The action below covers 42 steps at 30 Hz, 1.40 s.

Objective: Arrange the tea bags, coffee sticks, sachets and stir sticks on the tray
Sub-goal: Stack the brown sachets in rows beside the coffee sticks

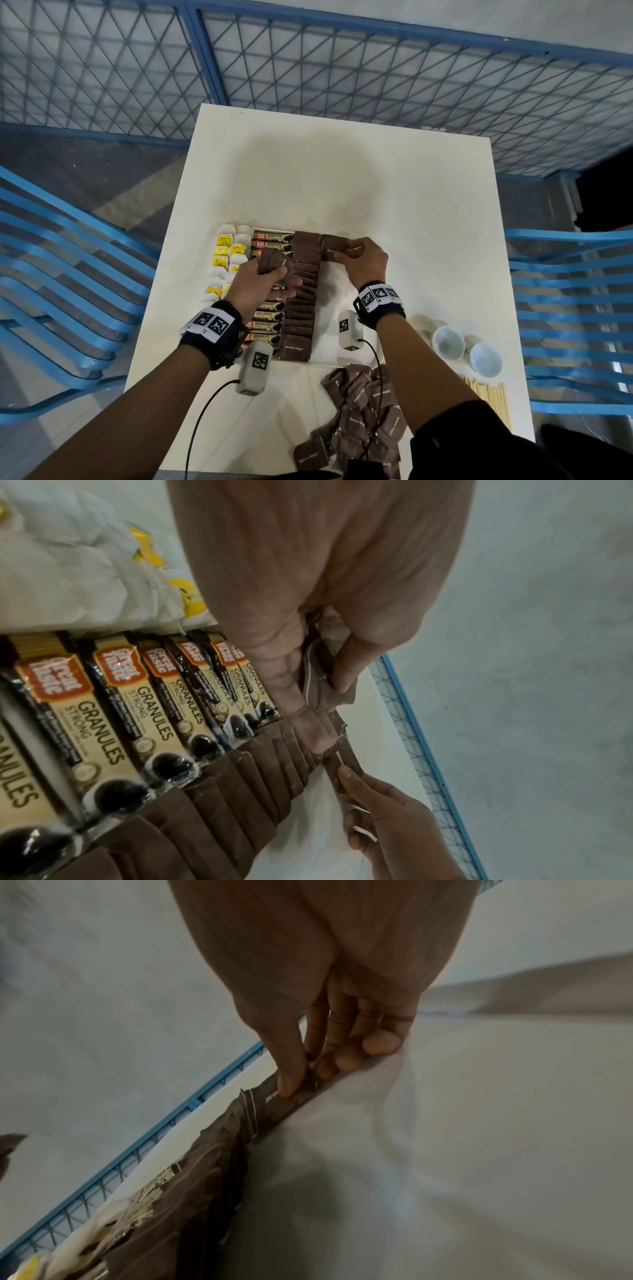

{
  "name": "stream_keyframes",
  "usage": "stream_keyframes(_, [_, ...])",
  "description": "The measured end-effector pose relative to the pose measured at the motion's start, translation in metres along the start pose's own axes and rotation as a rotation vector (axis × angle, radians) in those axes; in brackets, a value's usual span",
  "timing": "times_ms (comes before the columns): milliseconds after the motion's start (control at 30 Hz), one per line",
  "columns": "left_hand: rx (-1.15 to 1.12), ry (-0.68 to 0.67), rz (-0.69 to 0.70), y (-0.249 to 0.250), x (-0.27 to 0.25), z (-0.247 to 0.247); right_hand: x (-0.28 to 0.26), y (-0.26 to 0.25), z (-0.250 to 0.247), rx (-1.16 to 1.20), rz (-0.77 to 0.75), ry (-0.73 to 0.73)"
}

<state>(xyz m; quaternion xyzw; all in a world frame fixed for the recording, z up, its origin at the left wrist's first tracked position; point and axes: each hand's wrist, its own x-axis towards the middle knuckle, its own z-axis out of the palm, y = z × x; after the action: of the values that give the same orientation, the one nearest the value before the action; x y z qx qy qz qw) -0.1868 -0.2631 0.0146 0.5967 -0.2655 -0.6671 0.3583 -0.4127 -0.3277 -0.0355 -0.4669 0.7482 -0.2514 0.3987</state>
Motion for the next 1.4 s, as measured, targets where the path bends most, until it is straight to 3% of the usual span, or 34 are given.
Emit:
stream_keyframes(333, [-0.067, 0.025, -0.016, 0.001, -0.001, 0.000, -0.003, 0.001, -0.002, 0.032, 0.014, 0.062])
stream_keyframes(433, [-0.072, 0.011, -0.013, 0.003, -0.003, 0.000, -0.013, -0.006, -0.002, 0.031, -0.058, 0.095])
stream_keyframes(633, [0.020, 0.016, 0.004, 0.004, -0.004, 0.003, -0.044, -0.039, 0.014, 0.114, -0.301, -0.322])
stream_keyframes(733, [0.090, 0.015, 0.028, 0.004, -0.005, 0.004, -0.046, -0.044, 0.022, 0.072, -0.353, -0.399])
stream_keyframes(1000, [-0.069, 0.072, -0.005, 0.008, -0.009, 0.007, -0.045, -0.036, 0.020, 0.247, -0.246, -0.332])
stream_keyframes(1133, [-0.156, 0.028, -0.074, 0.008, -0.010, 0.007, -0.046, -0.034, 0.020, 0.262, -0.202, -0.279])
stream_keyframes(1233, [-0.099, -0.030, -0.042, 0.006, -0.013, 0.007, -0.047, -0.031, 0.018, 0.255, -0.170, -0.252])
stream_keyframes(1400, [-0.067, -0.018, 0.000, 0.000, -0.012, 0.006, -0.053, -0.025, 0.013, 0.184, -0.180, -0.336])
